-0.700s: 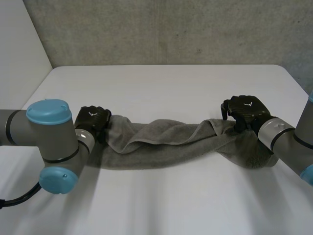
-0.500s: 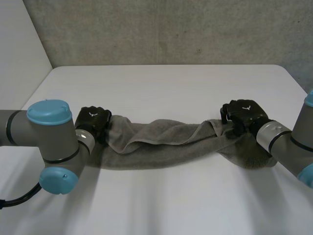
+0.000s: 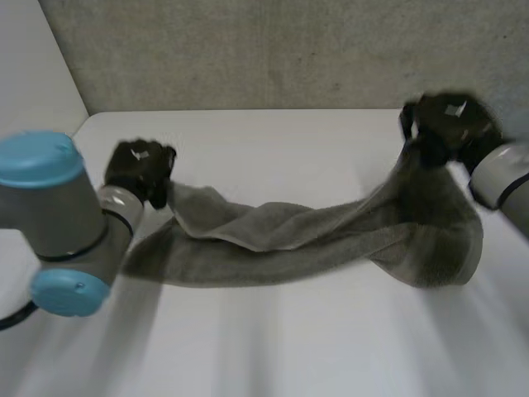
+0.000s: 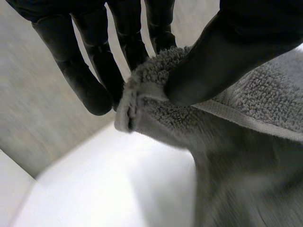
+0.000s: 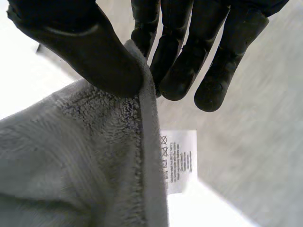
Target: Fold the towel.
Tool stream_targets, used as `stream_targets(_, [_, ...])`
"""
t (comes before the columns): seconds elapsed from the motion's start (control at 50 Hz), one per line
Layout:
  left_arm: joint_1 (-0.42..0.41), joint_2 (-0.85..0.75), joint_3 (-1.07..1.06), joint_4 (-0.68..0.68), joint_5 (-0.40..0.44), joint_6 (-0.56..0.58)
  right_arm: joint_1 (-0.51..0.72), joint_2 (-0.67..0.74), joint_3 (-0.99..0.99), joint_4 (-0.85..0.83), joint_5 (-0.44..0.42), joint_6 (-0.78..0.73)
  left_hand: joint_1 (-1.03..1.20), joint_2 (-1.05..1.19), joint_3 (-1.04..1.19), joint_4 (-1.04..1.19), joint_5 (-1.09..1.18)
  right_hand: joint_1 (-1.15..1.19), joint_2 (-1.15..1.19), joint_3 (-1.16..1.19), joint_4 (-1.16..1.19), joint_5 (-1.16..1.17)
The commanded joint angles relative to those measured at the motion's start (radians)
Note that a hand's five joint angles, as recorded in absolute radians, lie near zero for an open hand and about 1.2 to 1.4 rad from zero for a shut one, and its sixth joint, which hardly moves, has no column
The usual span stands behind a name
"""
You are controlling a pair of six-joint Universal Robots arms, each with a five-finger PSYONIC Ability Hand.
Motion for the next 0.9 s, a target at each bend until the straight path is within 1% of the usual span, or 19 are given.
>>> stream_targets(0.02, [0.0,0.267,0.007,-0.112,0.003,-0.034,-0.012,-0.175,-0.143,0.256,-0.028,0.007,-0.023,-0.076,-0.144,-0.113,-0.252,0.066,0.096,0.071,0.063,0.06])
stream_targets(0.06, [0.0,0.3,0.013,-0.149,0.005,-0.033,-0.06,-0.171,-0.213,0.44,-0.082,-0.06,-0.023,-0.076,-0.144,-0.113,-0.252,0.066,0.096,0.071,0.063,0.06])
stream_targets(0.16, [0.014,0.327,0.045,-0.26,0.008,-0.027,-0.134,-0.125,-0.229,0.635,-0.146,-0.3,-0.023,-0.076,-0.144,-0.113,-0.252,0.066,0.096,0.071,0.063,0.06])
stream_targets(0.26, [0.033,0.238,0.088,-0.373,0.008,-0.022,-0.102,-0.045,-0.261,0.715,-0.101,-0.436,-0.023,-0.076,-0.144,-0.113,-0.252,0.066,0.096,0.071,0.063,0.06])
stream_targets(0.34, [0.042,0.043,0.215,-0.509,-0.003,0.041,-0.076,0.026,-0.298,0.71,-0.053,-0.452,-0.023,-0.076,-0.144,-0.113,-0.252,0.066,0.096,0.071,0.063,0.06])
stream_targets(0.42, [0.052,-0.076,0.357,-0.562,-0.004,0.081,-0.02,0.166,-0.422,0.634,0.002,-0.469,-0.023,-0.076,-0.144,-0.113,-0.252,0.066,0.096,0.071,0.063,0.06])
stream_targets(0.46, [0.056,-0.184,0.56,-0.563,-0.007,0.073,0.002,0.213,-0.478,0.575,0.016,-0.461,-0.023,-0.076,-0.144,-0.113,-0.252,0.066,0.096,0.071,0.063,0.06])
stream_targets(0.5, [0.056,-0.218,0.676,-0.559,-0.012,0.06,0.037,0.26,-0.587,0.395,0.057,-0.447,-0.023,-0.076,-0.144,-0.113,-0.252,0.066,0.096,0.071,0.063,0.06])
stream_targets(0.52, [0.056,-0.219,0.677,-0.559,-0.012,0.059,0.037,0.261,-0.588,0.394,0.057,-0.447,-0.023,-0.076,-0.144,-0.113,-0.252,0.066,0.096,0.071,0.063,0.06])
stream_targets(0.54, [0.056,-0.234,0.803,-0.551,-0.023,0.035,0.05,0.261,-0.62,0.271,0.086,-0.42,-0.023,-0.076,-0.144,-0.113,-0.252,0.066,0.096,0.071,0.063,0.06])
stream_targets(0.56, [0.054,-0.242,0.931,-0.531,-0.04,0.0,0.05,0.261,-0.62,0.27,0.087,-0.419,-0.023,-0.076,-0.144,-0.113,-0.252,0.066,0.096,0.071,0.063,0.06])
stream_targets(0.58, [0.054,-0.242,0.932,-0.531,-0.04,0.0,0.056,0.258,-0.631,0.118,0.106,-0.374,-0.023,-0.076,-0.144,-0.113,-0.252,0.066,0.096,0.071,0.063,0.06])
stream_targets(0.6, [0.054,-0.24,1.047,-0.491,-0.058,-0.046,0.056,0.257,-0.631,0.117,0.107,-0.373,-0.023,-0.076,-0.144,-0.113,-0.252,0.066,0.096,0.071,0.063,0.06])
stream_targets(0.64, [0.054,-0.216,1.197,-0.398,-0.095,-0.147,0.057,0.148,-0.564,-0.273,0.131,-0.228,-0.023,-0.076,-0.144,-0.113,-0.252,0.066,0.096,0.071,0.063,0.06])
stream_targets(0.66, [0.052,-0.193,1.217,-0.364,-0.106,-0.177,0.057,0.147,-0.563,-0.274,0.131,-0.228,-0.023,-0.076,-0.144,-0.113,-0.252,0.066,0.096,0.071,0.063,0.06])
stream_targets(0.68, [0.052,-0.193,1.217,-0.364,-0.106,-0.177,0.053,0.062,-0.501,-0.375,0.124,-0.149,-0.023,-0.076,-0.144,-0.113,-0.252,0.066,0.096,0.071,0.063,0.06])
stream_targets(0.74, [0.049,-0.11,1.137,-0.338,-0.115,-0.198,0.024,-0.031,-0.41,-0.384,0.079,0.006,-0.023,-0.076,-0.144,-0.113,-0.252,0.066,0.096,0.071,0.063,0.06])
stream_targets(0.86, [0.052,-0.07,0.92,-0.338,-0.109,-0.206,-0.013,-0.046,-0.298,-0.23,-0.073,0.065,-0.023,-0.076,-0.144,-0.113,-0.252,0.066,0.096,0.071,0.063,0.06])
stream_targets(0.9, [0.052,-0.038,0.738,-0.326,-0.103,-0.204,-0.015,-0.04,-0.283,-0.187,-0.097,0.056,-0.023,-0.076,-0.144,-0.113,-0.252,0.066,0.096,0.071,0.063,0.06])
